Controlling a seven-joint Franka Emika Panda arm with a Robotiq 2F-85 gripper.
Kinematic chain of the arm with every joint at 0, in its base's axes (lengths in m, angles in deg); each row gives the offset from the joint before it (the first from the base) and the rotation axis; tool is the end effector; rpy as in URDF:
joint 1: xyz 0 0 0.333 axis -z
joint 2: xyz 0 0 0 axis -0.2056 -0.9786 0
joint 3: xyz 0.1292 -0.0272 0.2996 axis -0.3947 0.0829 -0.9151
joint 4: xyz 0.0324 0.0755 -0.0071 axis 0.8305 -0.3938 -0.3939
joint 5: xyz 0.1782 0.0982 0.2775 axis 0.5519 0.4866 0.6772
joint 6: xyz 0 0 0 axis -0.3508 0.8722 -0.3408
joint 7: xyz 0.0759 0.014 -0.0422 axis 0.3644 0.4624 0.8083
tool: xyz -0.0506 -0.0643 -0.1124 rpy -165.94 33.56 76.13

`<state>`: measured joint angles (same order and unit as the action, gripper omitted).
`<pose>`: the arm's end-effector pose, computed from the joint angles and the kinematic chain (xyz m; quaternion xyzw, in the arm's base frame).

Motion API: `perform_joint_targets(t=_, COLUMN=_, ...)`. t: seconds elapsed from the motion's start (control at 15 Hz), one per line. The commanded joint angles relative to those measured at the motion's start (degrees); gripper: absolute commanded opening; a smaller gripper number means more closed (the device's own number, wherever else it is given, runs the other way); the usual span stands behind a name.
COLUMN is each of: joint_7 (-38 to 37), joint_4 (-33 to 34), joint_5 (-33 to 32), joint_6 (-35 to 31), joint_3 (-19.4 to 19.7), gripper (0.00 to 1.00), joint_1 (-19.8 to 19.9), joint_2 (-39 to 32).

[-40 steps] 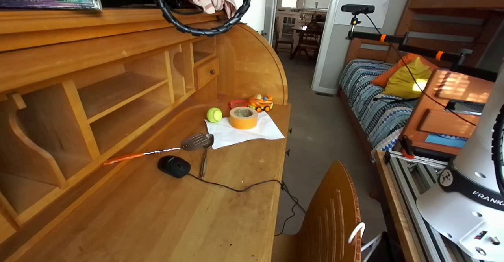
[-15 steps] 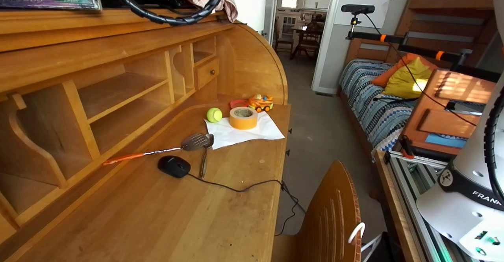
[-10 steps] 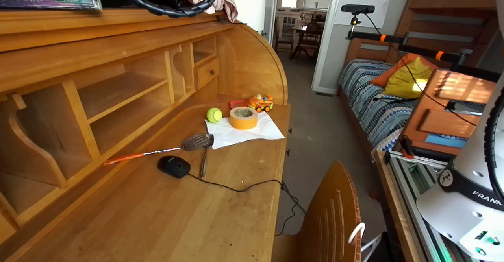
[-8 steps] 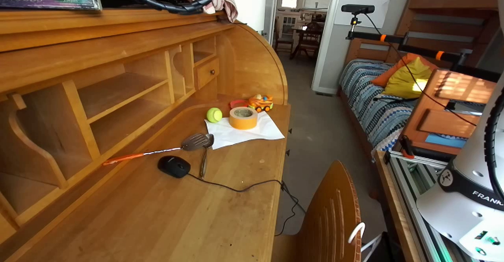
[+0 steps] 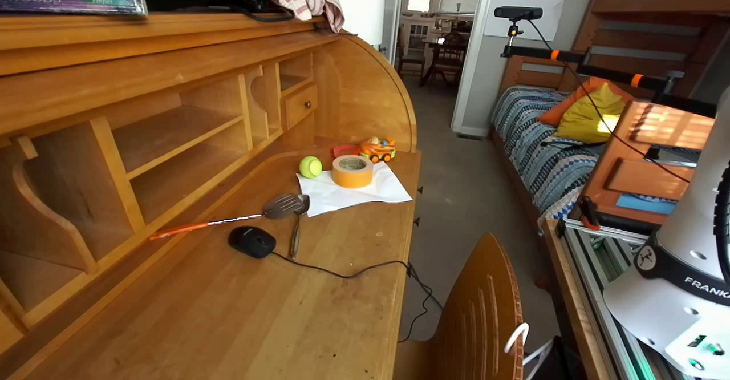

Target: Put the box of crayons on top

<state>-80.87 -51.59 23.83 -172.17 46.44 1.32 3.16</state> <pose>0.6430 0.1900 0.6495 -0.7609 -0.1411 -0.6211 0.1237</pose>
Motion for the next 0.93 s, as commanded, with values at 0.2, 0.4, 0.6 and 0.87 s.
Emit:
perform_joint_targets(t=0.2, joint_7=8.0, joint_4=-13.8, joint_5=13.6, joint_6=-3.9, joint_3=11.6, gripper=1.00, joint_1=-9.5, joint_2=13.6)
perform_joint_targets(t=0.4, joint_7=17.0, joint_4=-18.9, joint_5=22.2, joint_6=-4.3, joint_3=15.3, gripper=1.00, joint_1=-15.9, joint_2=18.2)
perform_joint_targets(t=0.6, joint_7=20.8, joint_4=-23.5, joint_5=23.3, joint_6=-4.0, joint_3=17.0, gripper=1.00, joint_1=-18.6, joint_2=23.5)
perform_joint_targets(t=0.87, joint_7=25.5, joint_4=-21.6, joint_5=23.5, joint_6=-3.1, joint_3=17.4, gripper=1.00, joint_1=-21.1, joint_2=22.8)
